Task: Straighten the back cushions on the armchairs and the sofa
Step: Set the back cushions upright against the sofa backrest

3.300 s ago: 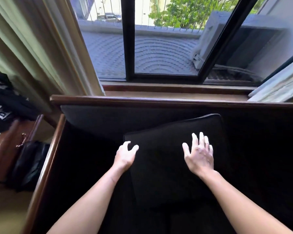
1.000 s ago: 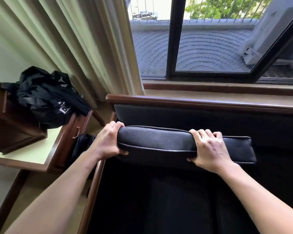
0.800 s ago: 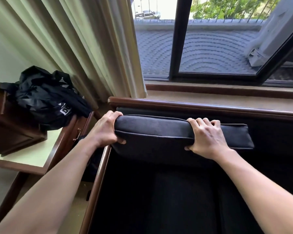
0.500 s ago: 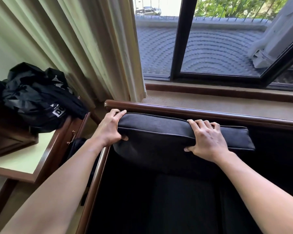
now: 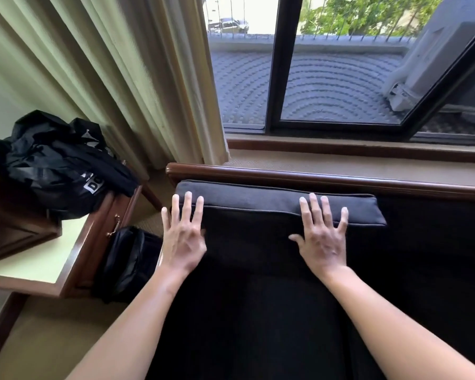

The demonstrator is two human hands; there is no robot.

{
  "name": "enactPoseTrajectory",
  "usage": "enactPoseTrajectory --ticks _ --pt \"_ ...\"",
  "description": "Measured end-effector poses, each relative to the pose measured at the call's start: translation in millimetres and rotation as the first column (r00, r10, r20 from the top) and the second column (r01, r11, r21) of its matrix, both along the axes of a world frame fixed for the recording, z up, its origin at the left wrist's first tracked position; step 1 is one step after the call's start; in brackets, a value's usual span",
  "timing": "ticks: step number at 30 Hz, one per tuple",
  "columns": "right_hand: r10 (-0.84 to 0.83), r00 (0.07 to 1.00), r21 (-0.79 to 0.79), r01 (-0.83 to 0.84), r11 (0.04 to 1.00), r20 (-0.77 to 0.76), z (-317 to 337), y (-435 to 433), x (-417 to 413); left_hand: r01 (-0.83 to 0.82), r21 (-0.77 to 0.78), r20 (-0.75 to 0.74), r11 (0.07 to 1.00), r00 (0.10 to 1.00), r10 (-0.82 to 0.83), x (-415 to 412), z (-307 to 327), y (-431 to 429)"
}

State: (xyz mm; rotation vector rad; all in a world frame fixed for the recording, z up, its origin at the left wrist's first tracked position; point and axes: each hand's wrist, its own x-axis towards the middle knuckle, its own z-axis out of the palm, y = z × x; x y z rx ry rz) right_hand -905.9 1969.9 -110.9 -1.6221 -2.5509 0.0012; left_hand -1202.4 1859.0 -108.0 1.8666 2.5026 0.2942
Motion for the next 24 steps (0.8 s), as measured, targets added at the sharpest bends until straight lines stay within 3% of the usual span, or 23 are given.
enactPoseTrajectory --ticks 5,9,14,21,24 --pt "-0.063 0.991 0.043 0.068 0.997 -0.12 1.8 -62.6 71.0 0.032 0.068 0.133 0.997 0.99 -0.041 76.9 12.8 -29.5" --pt "-0.234 0.951 -0.079 0.223 0.972 -0.202 -0.4 -98.9 143.9 0.055 0.068 0.284 0.996 0.956 -0.072 147.6 11.3 -38.3" --pt "-0.457 0.868 -0.24 0.409 0.88 -0.196 -4.3 -129.6 251.4 0.092 -0.004 0.479 0.996 0.874 -0.079 256.3 -4.6 -42.2" --pt "-0.57 0.81 -0.34 0.502 0.795 -0.136 -34.2 -130.9 418.9 0.066 -0.172 0.678 0.983 0.732 0.069 429.9 -39.5 -42.4" --pt "-0.605 0.789 -0.407 0.519 0.752 -0.112 -61.3 -120.2 491.2 0.0 -0.268 0.75 0.964 0.628 0.208 507.2 -70.0 -38.5"
